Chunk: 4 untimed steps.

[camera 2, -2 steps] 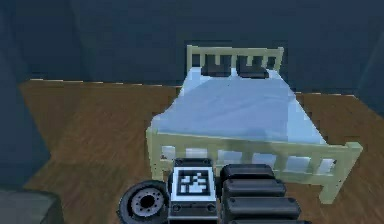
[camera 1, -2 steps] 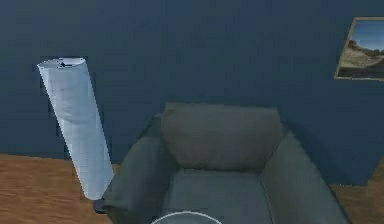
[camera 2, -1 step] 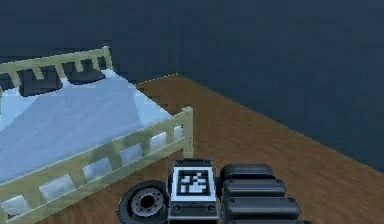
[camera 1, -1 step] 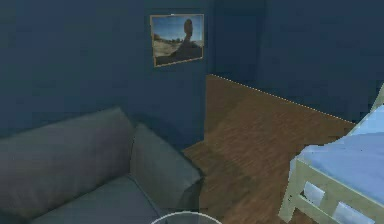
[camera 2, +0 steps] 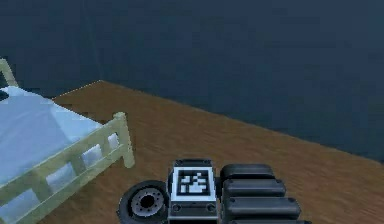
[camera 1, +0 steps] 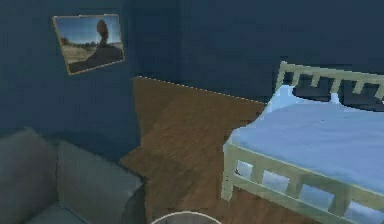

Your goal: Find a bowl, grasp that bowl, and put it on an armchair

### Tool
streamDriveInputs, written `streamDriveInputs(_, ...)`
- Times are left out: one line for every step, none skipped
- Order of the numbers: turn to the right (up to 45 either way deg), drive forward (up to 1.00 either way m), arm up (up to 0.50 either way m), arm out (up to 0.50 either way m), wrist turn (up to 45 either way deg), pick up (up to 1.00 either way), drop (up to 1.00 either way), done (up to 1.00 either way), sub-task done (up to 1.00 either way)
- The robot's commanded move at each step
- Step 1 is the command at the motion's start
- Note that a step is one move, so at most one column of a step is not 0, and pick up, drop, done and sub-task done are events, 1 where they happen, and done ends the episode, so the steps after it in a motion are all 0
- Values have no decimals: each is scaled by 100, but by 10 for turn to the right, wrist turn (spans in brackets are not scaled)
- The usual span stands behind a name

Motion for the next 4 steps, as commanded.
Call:
streamDriveInputs(0, 80, 0, 0, 0, 0, 0, 0, 0)
streamDriveInputs(-360, 0, 0, 0, 0, 0, 0, 0, 0)
streamDriveInputs(0, 40, 0, 0, 0, 0, 0, 0, 0)
streamDriveInputs(-30, 0, 0, 0, 0, 0, 0, 0, 0)
